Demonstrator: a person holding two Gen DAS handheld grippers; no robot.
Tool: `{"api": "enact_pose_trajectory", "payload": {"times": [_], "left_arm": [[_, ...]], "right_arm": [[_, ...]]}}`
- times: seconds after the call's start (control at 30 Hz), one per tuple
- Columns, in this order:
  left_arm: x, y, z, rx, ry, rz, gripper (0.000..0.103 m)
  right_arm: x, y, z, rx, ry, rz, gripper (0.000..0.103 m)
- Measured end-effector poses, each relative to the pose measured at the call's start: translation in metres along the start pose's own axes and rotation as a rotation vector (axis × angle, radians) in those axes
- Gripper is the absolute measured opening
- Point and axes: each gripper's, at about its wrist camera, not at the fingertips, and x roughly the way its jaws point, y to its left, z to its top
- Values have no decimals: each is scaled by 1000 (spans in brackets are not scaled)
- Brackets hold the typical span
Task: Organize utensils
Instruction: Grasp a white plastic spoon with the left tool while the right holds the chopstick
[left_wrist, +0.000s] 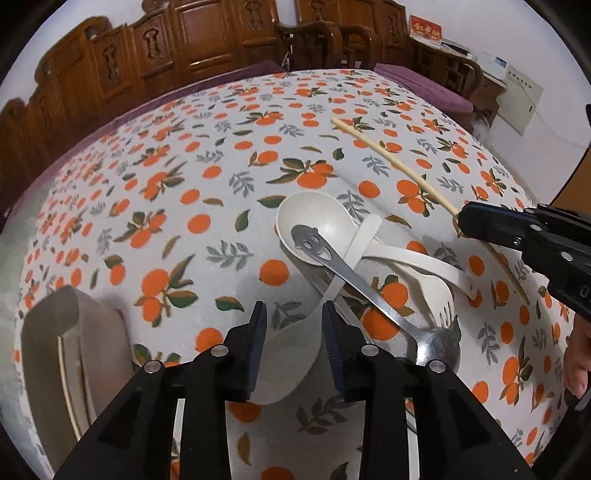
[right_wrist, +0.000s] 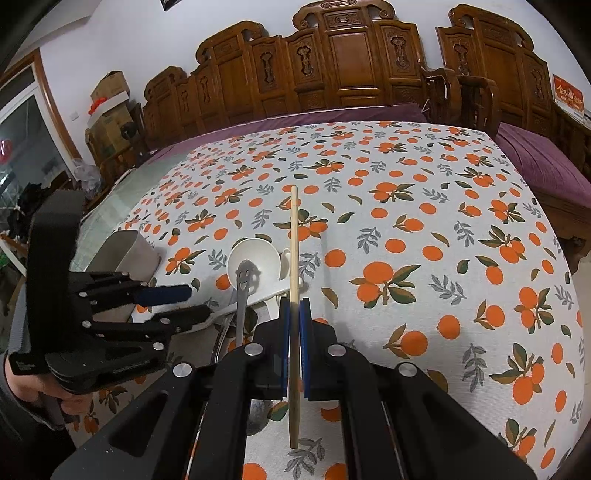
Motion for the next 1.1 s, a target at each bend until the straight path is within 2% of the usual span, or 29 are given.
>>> {"api": "enact_pose_trajectory", "payload": {"times": [0.07, 0.2, 0.4, 0.57, 0.63, 0.87, 1.1], "left_arm": [[3, 0, 0, 23, 24, 17, 40], [12, 5, -7, 20, 73, 37, 40], [11, 9, -18, -27, 85, -19, 37], [6, 5, -24, -23, 63, -27, 15], [3, 6, -23, -37, 53, -41, 8], [-23, 18, -21, -81, -24, 19, 7], [-53, 40, -19, -122, -117, 97, 6]], "right_arm": [[0, 0, 0, 1, 0, 0, 6], [1, 1, 0, -4, 1, 1, 6], [1, 1, 0, -3, 1, 2, 6], [1, 2, 0, -4, 0, 2, 6], [2, 3, 0, -6, 3, 0, 6], [-1, 7, 0, -11, -3, 10, 6], [-4, 31, 1, -48, -13, 39, 6]]}}
